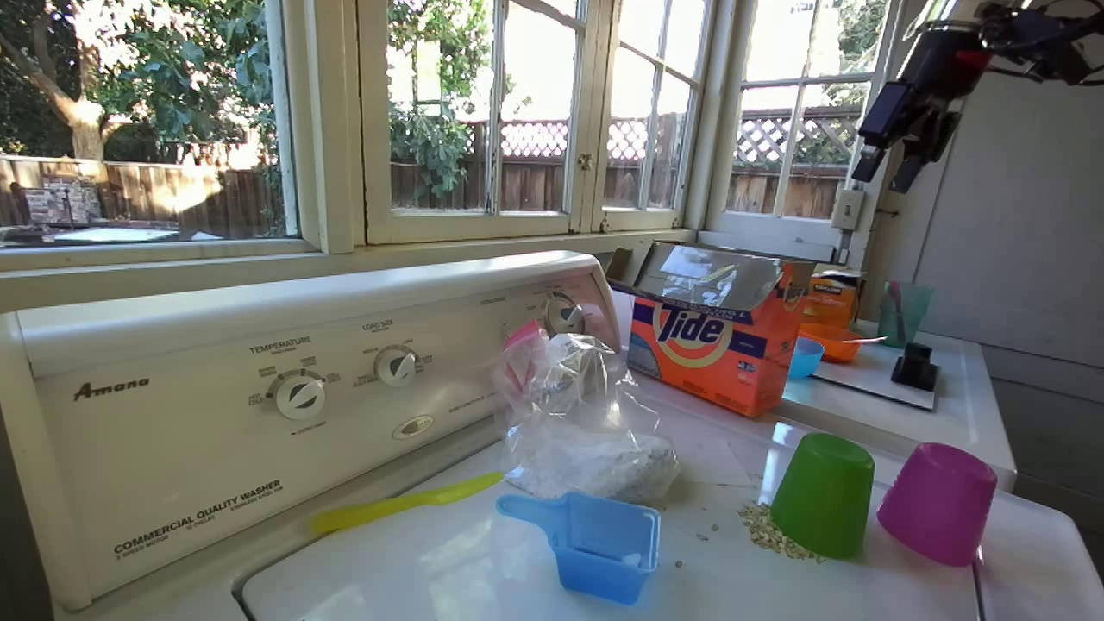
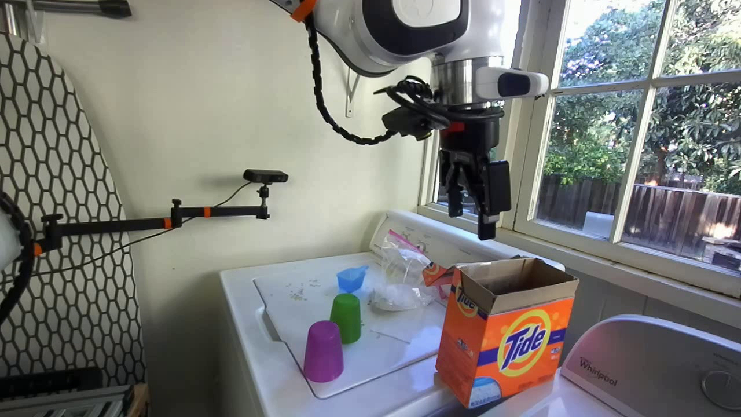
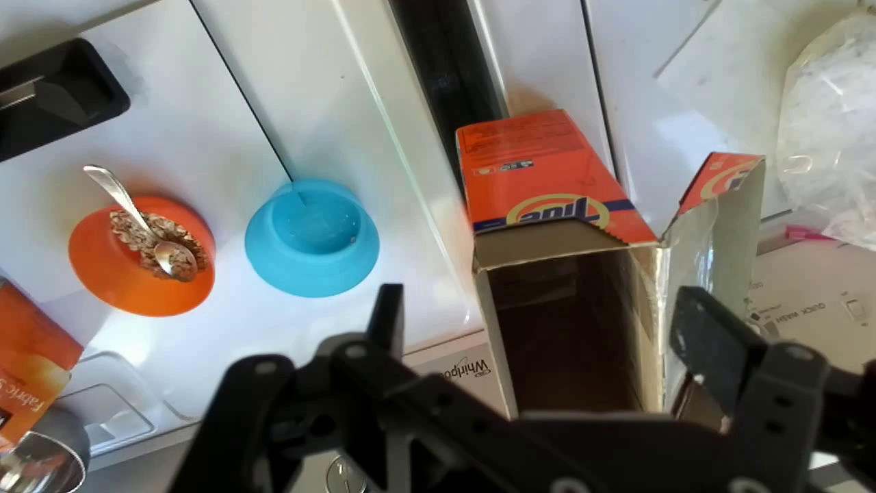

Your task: Move the box of Tide to the left machine then put the blue measuring cup in the box.

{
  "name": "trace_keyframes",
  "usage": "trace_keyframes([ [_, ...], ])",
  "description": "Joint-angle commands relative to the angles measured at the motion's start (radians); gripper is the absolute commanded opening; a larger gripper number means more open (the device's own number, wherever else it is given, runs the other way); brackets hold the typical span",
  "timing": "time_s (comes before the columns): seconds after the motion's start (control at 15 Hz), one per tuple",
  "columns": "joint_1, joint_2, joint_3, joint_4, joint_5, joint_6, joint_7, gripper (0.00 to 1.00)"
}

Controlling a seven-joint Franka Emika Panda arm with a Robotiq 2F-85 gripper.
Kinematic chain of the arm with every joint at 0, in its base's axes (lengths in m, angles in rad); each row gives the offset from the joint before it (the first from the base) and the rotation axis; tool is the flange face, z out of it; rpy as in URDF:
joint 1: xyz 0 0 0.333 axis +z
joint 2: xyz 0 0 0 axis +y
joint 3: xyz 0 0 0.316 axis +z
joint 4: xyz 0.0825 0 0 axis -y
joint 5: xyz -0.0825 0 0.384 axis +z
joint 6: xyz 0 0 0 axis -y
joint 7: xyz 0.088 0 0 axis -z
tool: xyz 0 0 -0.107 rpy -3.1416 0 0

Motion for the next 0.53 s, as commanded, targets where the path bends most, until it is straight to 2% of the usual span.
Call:
trace_keyframes([
  [0.0,-0.006,0.045,0.010,0.008,-0.042,0.044,0.053,1.00],
  [0.27,0.000,0.086,0.015,0.038,-0.090,0.041,0.077,1.00],
  [0.4,0.004,0.110,0.021,0.050,-0.116,0.062,0.111,1.00],
  [0.47,0.005,0.119,0.025,0.046,-0.130,0.108,0.136,1.00],
])
